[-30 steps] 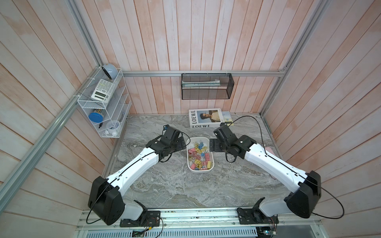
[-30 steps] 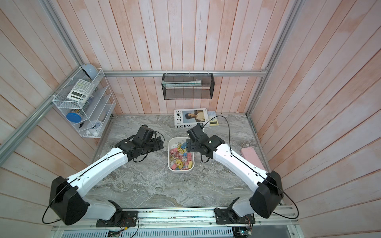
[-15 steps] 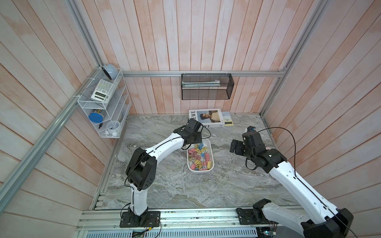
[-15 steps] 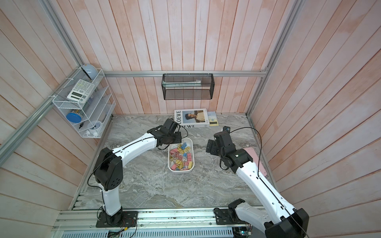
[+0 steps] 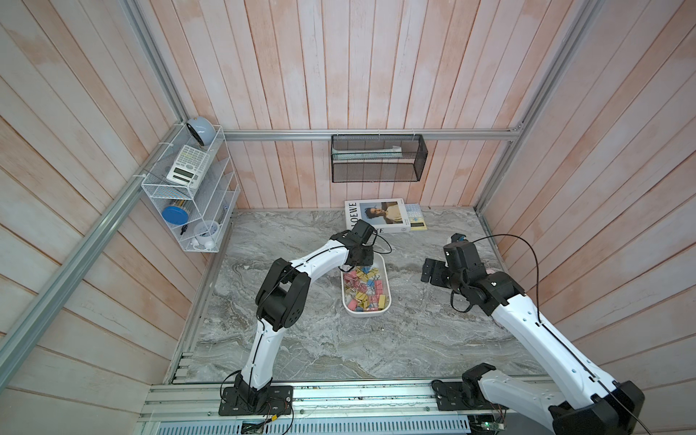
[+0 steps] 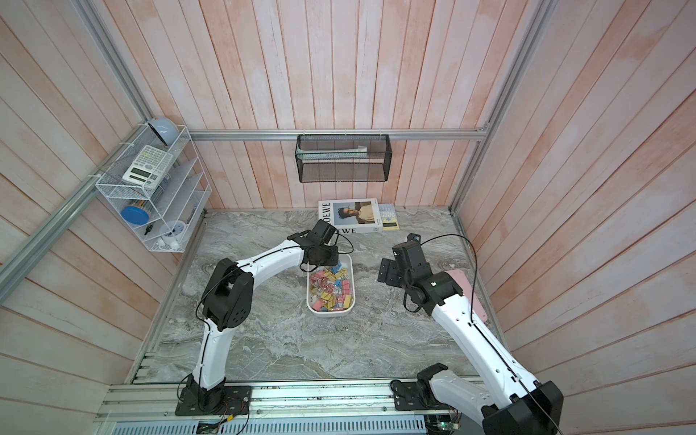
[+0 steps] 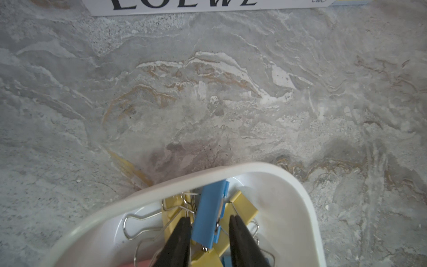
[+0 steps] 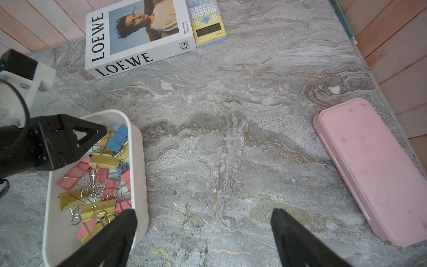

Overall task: Take out the binder clips from the storage box
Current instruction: Pick up the binder clip from the storage box.

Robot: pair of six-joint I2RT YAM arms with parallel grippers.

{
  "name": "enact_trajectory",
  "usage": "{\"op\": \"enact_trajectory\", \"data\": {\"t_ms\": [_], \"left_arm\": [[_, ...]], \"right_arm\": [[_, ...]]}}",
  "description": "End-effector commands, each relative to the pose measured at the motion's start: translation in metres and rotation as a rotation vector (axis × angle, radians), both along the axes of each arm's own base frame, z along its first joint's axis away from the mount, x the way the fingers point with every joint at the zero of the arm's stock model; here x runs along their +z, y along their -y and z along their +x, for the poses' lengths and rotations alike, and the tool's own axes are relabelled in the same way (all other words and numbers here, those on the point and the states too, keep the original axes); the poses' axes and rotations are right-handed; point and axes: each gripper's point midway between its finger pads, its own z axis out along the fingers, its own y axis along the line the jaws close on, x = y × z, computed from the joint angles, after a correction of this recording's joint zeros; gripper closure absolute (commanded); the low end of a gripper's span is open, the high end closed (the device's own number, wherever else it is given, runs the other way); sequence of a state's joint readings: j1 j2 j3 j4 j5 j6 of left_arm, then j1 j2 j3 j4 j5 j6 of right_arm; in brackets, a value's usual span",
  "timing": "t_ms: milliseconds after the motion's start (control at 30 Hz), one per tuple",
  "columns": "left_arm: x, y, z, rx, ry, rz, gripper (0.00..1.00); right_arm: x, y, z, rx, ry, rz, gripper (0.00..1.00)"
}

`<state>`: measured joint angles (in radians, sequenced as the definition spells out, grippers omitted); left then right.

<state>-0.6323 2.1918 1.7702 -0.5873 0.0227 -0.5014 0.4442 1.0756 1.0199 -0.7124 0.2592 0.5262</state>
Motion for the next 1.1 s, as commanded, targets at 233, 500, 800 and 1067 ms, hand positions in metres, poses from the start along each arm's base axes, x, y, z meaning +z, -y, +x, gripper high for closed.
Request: {"op": "enact_trajectory", "data": {"t_ms": [233,500,800,1067], "left_arm": [[-0.003,0.005,0.014,-0.042,-0.001,-0.026,0.87],[0.022,0.002,0.010,-0.016,0.032,-0.067,1.00],[0.094,-0.029,-0.009,0.096,0.165,-0.193,1.00],[0.135,-0.107,-0.028,0.289,0.286,-0.272,1.00]], "right_arm": [[-0.011,-0.008,-0.010,0.062,-0.076,0.015,0.02],[-0.011,-0.013,0.001,0.059,-0.069,0.015,0.02],[0.002,-0.039,0.020,0.159,-0.009,0.077,0.02],[0.004,-0.069,0.034,0.229,-0.018,0.079,0.02]]}}
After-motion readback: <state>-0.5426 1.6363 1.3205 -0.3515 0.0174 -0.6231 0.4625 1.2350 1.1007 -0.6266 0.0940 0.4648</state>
